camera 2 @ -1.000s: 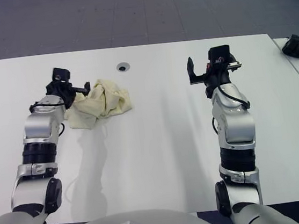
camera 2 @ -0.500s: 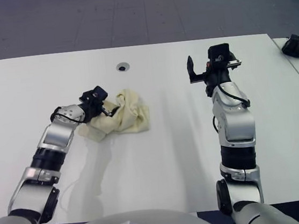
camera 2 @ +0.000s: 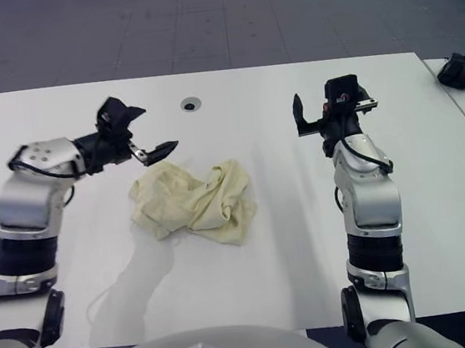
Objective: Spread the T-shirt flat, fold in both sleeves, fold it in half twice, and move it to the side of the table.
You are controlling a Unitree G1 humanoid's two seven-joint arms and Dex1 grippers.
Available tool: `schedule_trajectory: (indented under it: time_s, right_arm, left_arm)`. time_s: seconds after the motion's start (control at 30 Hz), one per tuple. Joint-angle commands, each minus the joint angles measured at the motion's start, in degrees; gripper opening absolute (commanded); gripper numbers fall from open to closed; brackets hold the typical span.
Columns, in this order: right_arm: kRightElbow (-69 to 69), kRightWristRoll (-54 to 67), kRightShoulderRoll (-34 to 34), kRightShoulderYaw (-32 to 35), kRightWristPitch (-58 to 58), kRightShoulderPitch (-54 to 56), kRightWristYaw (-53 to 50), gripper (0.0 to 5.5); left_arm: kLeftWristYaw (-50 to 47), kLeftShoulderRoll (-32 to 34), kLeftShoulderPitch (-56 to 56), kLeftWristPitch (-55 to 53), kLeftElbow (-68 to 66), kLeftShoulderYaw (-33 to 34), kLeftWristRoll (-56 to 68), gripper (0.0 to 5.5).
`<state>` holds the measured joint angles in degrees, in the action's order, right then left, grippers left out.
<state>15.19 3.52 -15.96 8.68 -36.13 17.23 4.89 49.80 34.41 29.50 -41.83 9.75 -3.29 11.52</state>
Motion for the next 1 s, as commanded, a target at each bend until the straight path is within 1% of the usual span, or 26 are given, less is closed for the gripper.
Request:
schedule_trajectory:
  time_s: [0.03, 0.13, 0.27, 0.57, 0.73, 1.0]
  right_arm:
    - [0.02, 0.01, 0.02, -0.69, -0.66, -0.22, 0.45, 5.37]
    - [1.91, -0.13, 0.34, -0.39, -1.15, -1.77, -0.17, 5.37]
    - [3.19, -0.1, 0.39, -0.12, -1.67, -2.77, -0.43, 5.37]
    - [2.86, -0.66, 0.53, -0.43, -1.52, -2.77, -1.13, 5.37]
    - [2.54, -1.04, 0.19, -0.46, -1.21, -2.86, -1.11, 5.37]
    - [1.99, -1.49, 0.78, -0.8, -0.93, -2.49, -1.15, 5.4]
  left_arm:
    - [8.54, 9.24, -2.68, -8.9, 5.61, -4.13, 4.07, 5.4]
    - [13.01, 13.76, -4.23, -11.68, 8.16, -9.57, 4.93, 5.4]
    - [14.29, 14.89, -5.42, -10.93, 9.17, -13.39, 4.66, 5.4]
    - [15.63, 11.99, -3.55, -10.33, 3.65, -16.53, 6.52, 5.4]
    - [16.31, 11.31, -3.09, -10.74, 3.71, -15.91, 8.19, 5.4]
    - [15.79, 11.47, -2.24, -11.68, 3.5, -15.22, 9.96, 4.12]
